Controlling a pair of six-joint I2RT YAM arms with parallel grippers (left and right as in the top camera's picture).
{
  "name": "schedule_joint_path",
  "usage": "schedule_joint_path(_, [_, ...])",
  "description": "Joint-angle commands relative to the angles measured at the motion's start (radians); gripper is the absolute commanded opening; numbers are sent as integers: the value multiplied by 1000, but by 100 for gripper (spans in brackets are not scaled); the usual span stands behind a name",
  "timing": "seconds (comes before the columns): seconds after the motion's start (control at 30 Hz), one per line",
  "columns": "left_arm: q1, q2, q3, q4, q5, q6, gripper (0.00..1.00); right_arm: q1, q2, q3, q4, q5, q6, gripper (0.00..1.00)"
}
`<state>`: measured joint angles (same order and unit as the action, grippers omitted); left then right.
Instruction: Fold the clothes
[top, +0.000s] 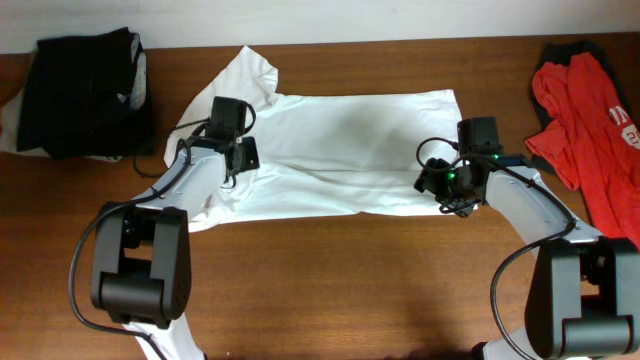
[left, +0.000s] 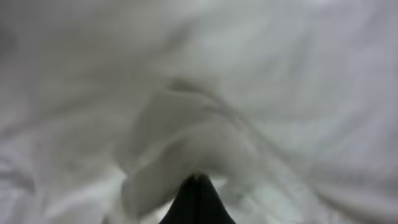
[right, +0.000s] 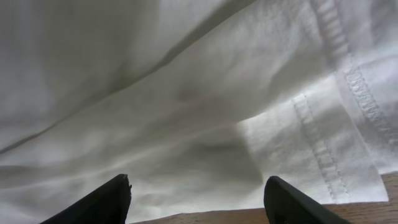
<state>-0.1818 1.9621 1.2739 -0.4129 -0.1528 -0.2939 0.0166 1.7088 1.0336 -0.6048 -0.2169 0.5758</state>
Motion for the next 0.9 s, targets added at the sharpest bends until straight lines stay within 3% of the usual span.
schedule_joint_path(0.0, [10,20,14,134,7,20,1,4,9,-3,-1,24,1,73])
schedule_joint_path(0.17, [10,36,15,275,26,20,2,4,9,-3,-1,28,1,73])
schedule_joint_path(0.2, [10,34,18,289,26,35,13,4,9,-3,-1,29,1,73])
schedule_joint_path(0.23, [11,31,25,288,24,64,17,4,9,-3,-1,32,1,73])
schedule_joint_path(0.3, [18,4,76,197,-4,109,19,4,9,-3,-6,44,1,73])
schedule_joint_path(0.43, [0,-82,179,-79,132,109,21,4,9,-3,3,49,1,73])
schedule_joint_path(0.47, [-8,-91,179,-89,131,109,32,4,9,-3,3,49,1,73])
schedule_joint_path(0.53, [-31,-93,179,-166,131,105,44,4,9,-3,2,49,1,73])
schedule_joint_path(0.67, [-32,-75,178,-326,106,-56,44,4,9,-3,3,49,1,73])
schedule_joint_path(0.87, [7,50,178,-306,25,-190,44,4,9,-3,0,49,1,74])
